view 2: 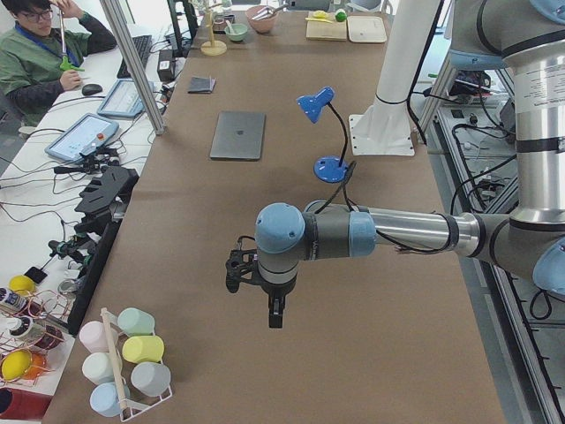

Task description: Close laptop

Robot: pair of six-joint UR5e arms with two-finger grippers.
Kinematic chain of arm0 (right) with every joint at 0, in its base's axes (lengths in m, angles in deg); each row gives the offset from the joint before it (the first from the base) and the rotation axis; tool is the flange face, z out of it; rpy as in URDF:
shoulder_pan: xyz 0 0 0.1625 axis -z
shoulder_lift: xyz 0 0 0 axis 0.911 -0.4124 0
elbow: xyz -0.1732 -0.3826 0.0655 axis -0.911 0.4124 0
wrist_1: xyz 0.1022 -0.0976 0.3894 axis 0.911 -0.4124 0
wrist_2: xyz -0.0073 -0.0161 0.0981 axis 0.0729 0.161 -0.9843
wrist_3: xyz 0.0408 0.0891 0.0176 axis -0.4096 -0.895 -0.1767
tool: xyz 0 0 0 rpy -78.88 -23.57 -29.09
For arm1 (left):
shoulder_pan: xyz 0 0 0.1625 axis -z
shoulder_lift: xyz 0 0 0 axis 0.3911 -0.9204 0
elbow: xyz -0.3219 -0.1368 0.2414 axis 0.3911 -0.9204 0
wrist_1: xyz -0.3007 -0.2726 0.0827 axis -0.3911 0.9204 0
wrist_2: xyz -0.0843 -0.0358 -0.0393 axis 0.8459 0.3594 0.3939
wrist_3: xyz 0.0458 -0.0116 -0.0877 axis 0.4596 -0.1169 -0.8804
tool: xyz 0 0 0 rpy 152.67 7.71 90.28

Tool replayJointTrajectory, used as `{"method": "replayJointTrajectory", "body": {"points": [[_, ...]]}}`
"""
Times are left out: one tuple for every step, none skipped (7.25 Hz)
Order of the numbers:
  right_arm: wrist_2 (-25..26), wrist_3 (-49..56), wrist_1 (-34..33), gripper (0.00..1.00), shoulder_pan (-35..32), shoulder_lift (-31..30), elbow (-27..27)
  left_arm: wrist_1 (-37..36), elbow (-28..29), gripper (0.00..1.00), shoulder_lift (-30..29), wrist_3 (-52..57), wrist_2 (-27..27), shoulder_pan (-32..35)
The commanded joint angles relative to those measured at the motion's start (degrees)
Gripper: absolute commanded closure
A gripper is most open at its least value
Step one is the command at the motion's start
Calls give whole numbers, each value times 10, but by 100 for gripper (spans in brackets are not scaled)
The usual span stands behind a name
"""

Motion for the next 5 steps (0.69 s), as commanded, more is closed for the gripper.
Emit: {"method": "replayJointTrajectory", "body": {"points": [[0,0,-1,0,2,0,-2,0,0,2,0,0,-1,1],[0,0,0,0,3,0,-4,0,0,2,1,0,-1,1],[-1,0,0,0,4,0,-4,0,-1,2,1,0,-1,2],[-5,0,-1,0,4,0,-4,0,-1,2,1,0,-1,2],[-5,0,0,0,4,0,-4,0,-2,2,1,0,0,3]]}}
